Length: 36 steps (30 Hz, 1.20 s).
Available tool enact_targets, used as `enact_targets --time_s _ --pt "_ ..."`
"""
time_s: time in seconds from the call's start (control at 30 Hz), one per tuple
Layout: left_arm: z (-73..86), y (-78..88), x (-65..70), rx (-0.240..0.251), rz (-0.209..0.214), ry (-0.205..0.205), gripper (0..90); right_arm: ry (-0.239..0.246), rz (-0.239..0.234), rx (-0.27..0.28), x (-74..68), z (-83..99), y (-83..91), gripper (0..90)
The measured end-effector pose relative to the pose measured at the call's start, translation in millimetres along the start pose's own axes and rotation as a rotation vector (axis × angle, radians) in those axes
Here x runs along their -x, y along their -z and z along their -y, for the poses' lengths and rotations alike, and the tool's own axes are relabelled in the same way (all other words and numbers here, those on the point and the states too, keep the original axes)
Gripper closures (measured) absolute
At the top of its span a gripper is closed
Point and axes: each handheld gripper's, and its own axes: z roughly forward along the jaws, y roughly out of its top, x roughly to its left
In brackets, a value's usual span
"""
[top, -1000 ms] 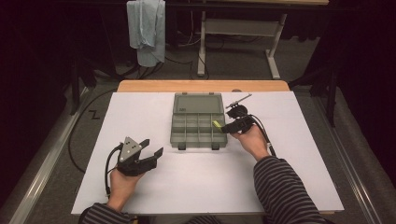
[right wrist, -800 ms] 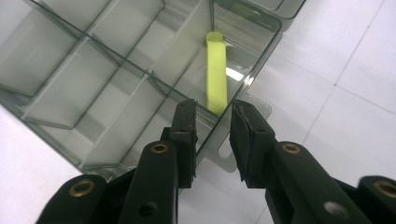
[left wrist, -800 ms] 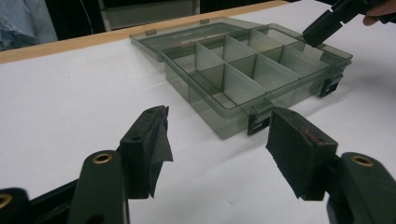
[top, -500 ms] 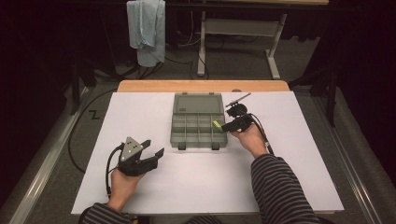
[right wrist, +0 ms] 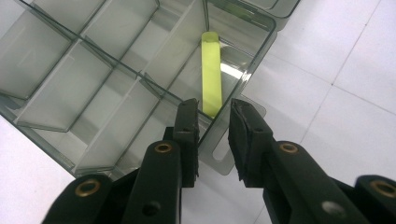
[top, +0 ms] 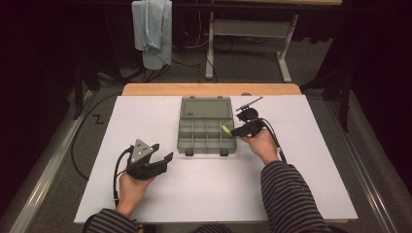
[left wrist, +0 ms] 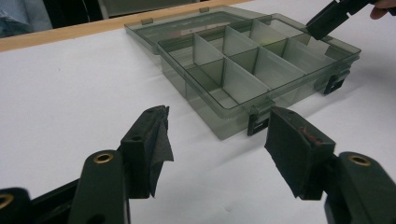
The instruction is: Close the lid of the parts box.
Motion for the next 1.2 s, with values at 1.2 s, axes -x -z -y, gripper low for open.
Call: enact_targets --time_s 1.2 --pt "-7.1 -33.5 9.1 -0.08 0.02 -0.05 44.1 -0.001 0.003 0.002 -0.4 0.2 0.0 75.4"
